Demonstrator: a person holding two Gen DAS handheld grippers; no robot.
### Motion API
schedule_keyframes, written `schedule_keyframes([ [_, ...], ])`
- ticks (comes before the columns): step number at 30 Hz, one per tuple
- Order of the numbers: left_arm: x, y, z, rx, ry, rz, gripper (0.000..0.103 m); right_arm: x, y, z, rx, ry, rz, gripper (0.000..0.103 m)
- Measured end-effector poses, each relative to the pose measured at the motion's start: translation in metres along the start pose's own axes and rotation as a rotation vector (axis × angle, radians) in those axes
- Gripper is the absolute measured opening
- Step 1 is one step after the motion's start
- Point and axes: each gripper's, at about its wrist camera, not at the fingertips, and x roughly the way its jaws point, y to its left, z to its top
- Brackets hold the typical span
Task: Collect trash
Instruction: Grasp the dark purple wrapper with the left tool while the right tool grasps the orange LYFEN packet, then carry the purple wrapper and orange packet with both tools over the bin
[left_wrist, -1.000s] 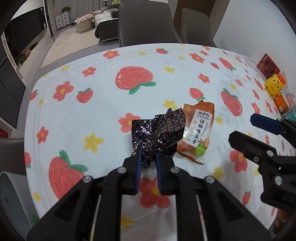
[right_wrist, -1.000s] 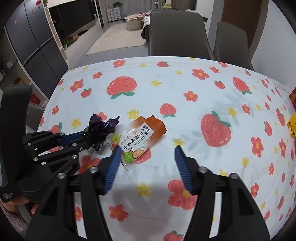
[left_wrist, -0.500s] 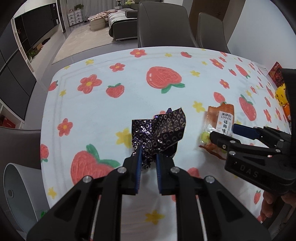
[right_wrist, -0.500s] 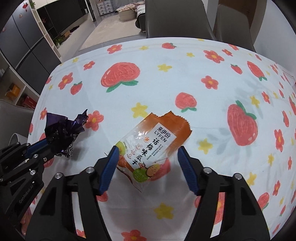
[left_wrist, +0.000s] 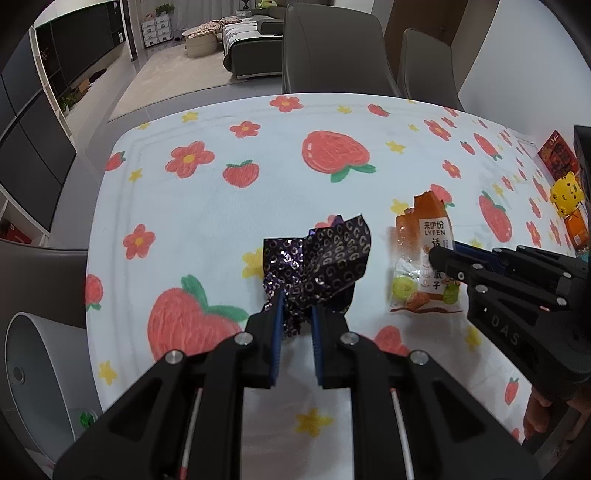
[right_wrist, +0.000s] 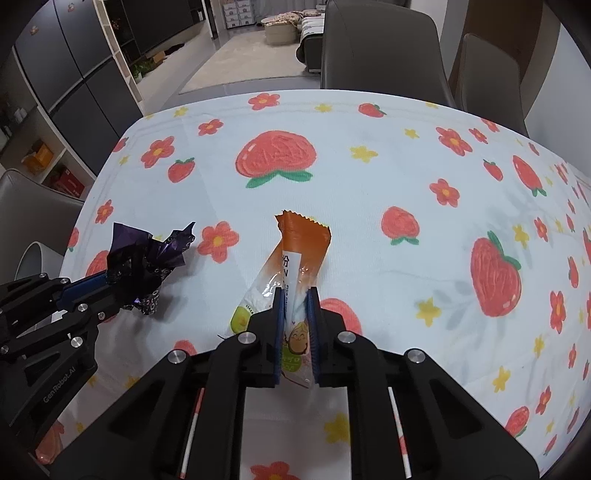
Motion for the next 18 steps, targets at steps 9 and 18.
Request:
schedule_keyframes([
  [9, -0.033, 0.015, -0.007, -0.038, -0.040, 0.020, 0.014, -0.043, 0.016, -0.001, -0.044, -0.049, 0.051, 0.009],
  [18, -0.097, 0.062, -0.039, -0.129, -0.093, 0.105, 0.014, -0.097, 0.070, -0.003, -0.159, -0.111, 0.129, 0.009],
])
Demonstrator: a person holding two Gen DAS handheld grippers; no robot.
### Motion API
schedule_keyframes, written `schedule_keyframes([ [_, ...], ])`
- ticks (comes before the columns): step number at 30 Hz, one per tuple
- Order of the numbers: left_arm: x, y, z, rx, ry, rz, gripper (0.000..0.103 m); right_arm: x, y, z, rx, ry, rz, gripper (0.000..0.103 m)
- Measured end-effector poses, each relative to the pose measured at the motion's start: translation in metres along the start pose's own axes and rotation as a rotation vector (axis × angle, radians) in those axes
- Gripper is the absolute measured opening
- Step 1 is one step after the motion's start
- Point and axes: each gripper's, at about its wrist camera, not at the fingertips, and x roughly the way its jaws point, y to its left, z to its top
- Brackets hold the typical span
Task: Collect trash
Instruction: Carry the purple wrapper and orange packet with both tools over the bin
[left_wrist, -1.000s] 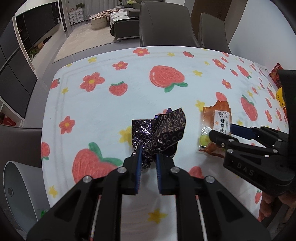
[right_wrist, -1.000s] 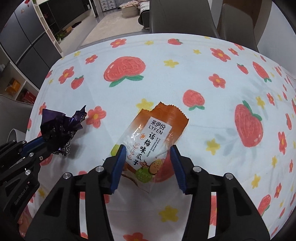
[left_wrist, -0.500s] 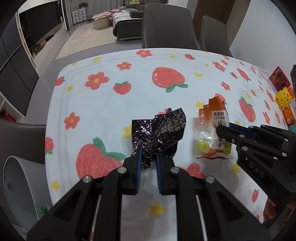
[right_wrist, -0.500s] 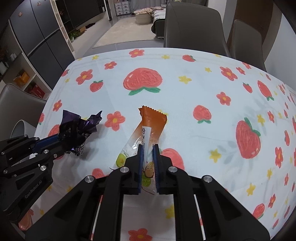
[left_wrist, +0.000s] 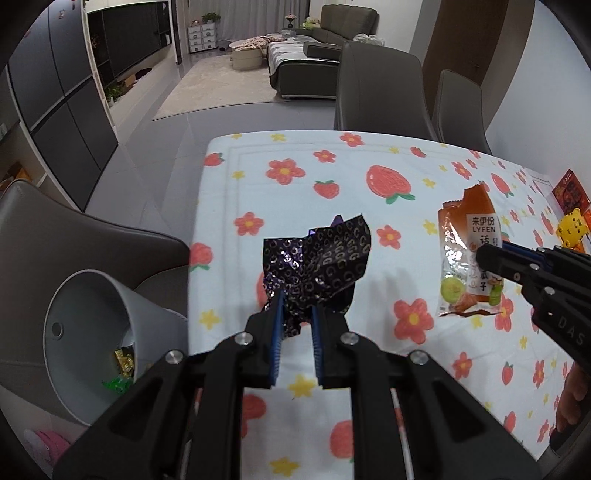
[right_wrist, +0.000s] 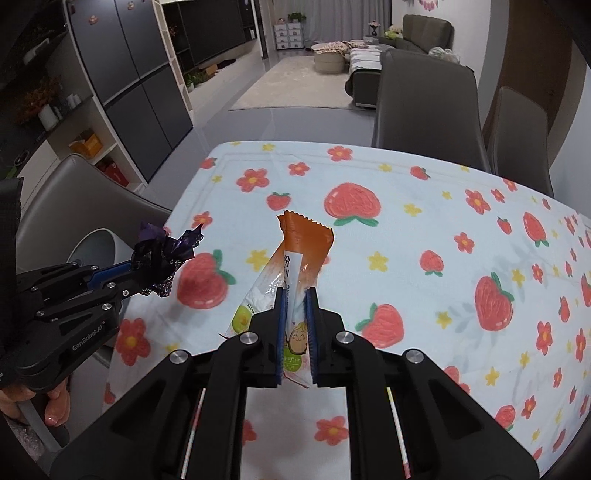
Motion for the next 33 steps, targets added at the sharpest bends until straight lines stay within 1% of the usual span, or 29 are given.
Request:
schedule_keyframes([
  [8, -0.059, 0.071, -0.032, -0.113, -0.046, 0.102, 0.014, -0.024, 0.086, 0.005, -0.145, -0.036, 0.104, 0.009],
  [14, -0.102, 0.134, -0.059, -0.206, -0.077, 0.193, 0.014, -0.029, 0.162, 0.008, -0.255, -0.045, 0.198, 0.009],
  [20, -0.135, 0.191, -0.080, -0.269, -0.095, 0.272, 0.014, -0.027, 0.235, 0.019, -0.337, -0.050, 0.276, 0.009],
  [23, -0.147, 0.216, -0.085, -0.293, -0.106, 0.292, 0.014, -0.022, 0.265, 0.027, -0.365, -0.048, 0.306, 0.009],
  [27, -0.158, 0.244, -0.087, -0.311, -0.117, 0.306, 0.014, -0.012, 0.304, 0.037, -0.400, -0.044, 0.322, 0.010],
  [33, -0.161, 0.275, -0.083, -0.324, -0.126, 0.295, 0.014, 0.004, 0.337, 0.051, -0.408, -0.022, 0.325, 0.010],
])
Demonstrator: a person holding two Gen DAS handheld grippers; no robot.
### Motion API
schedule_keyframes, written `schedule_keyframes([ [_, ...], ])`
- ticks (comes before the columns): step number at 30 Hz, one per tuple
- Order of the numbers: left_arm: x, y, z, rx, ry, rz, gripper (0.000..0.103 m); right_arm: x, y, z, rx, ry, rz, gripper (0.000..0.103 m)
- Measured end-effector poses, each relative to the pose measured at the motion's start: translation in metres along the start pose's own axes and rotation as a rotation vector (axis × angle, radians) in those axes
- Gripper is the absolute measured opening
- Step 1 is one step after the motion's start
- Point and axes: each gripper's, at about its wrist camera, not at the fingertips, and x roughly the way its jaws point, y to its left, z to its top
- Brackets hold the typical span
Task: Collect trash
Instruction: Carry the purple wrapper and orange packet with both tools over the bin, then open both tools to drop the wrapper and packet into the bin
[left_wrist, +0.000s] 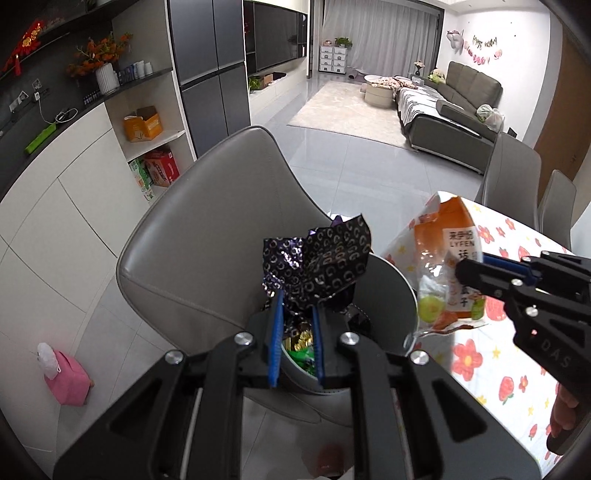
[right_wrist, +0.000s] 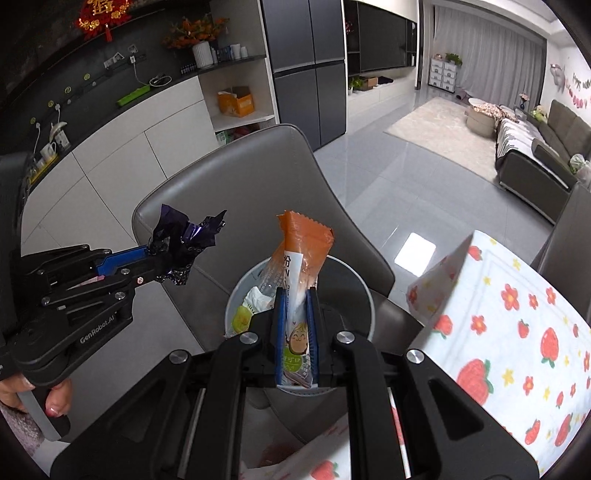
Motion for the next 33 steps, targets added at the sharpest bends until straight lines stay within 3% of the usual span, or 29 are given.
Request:
schedule_keyframes([
  [10, 0.023, 0.001, 0.010, -0.008, 0.029, -0.042, 0.018, 0.028, 0.002, 0.016, 0.042, 0.053, -0.027, 0.014],
  [14, 0.032, -0.003, 0.013, 0.004, 0.044, -0.061, 0.028, 0.034, -0.002, 0.019, 0.046, 0.061, -0.042, 0.017],
  [17, 0.035, -0.007, 0.013, 0.014, 0.042, -0.067, 0.037, 0.035, -0.008, 0.019, 0.059, 0.057, -0.052, 0.029],
  [23, 0.036, -0.012, 0.016, 0.024, 0.038, -0.080, 0.048, 0.036, -0.015, 0.019, 0.064, 0.057, -0.058, 0.030],
  [33, 0.028, -0.017, 0.018, 0.044, 0.036, -0.101, 0.050, 0.017, -0.023, 0.012, 0.095, 0.047, -0.075, 0.030],
])
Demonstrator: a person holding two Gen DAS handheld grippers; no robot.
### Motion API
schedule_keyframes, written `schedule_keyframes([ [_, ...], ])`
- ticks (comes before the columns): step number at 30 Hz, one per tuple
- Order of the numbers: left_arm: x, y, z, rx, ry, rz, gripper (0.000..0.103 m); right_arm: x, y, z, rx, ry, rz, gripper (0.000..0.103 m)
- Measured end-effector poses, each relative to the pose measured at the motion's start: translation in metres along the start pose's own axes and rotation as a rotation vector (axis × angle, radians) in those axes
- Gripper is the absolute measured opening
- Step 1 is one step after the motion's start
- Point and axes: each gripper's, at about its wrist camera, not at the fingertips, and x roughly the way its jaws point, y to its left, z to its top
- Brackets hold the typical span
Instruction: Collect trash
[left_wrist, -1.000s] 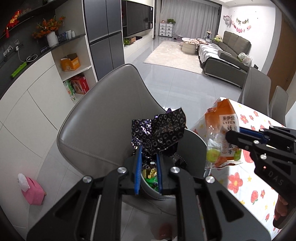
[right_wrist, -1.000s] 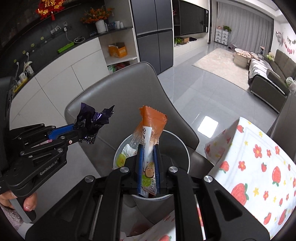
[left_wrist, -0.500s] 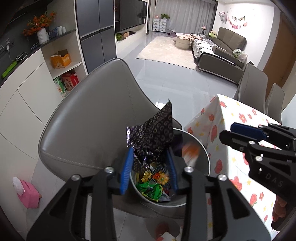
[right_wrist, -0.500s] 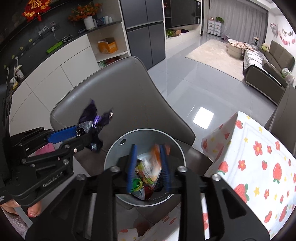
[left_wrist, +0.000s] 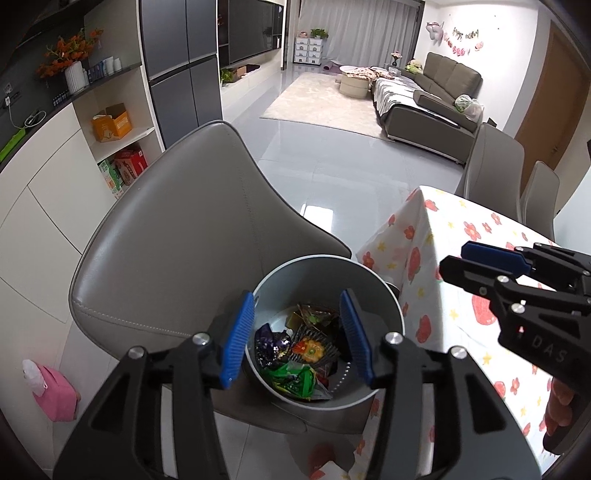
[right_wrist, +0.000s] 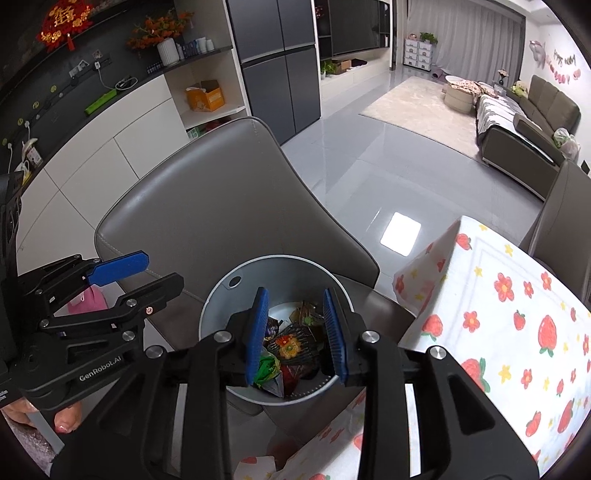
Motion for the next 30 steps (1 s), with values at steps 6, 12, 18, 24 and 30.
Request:
schedule_keyframes([
  [6, -0.019, -0.016, -0.004, 0.040, -0.035, 0.015, 0.074, -0.030, -0.006, -0.017, 0.028, -0.015, -0.041, 0.048],
  [12, -0.037, -0.038, -0.008, 0.093, -0.036, -0.008, 0.078, -0.070, -0.011, -0.042, 0.077, -0.050, -0.102, 0.068],
  [18, -0.054, -0.073, -0.023, 0.167, -0.041, -0.013, 0.079, -0.110, -0.020, -0.078, 0.144, -0.063, -0.153, 0.074],
  [24, -0.078, -0.116, -0.046, 0.229, -0.035, -0.079, 0.080, -0.155, -0.040, -0.125, 0.230, -0.075, -0.201, 0.074],
  [30, -0.116, -0.176, -0.078, 0.309, -0.054, -0.131, 0.082, -0.213, -0.071, -0.190, 0.332, -0.076, -0.275, 0.074],
])
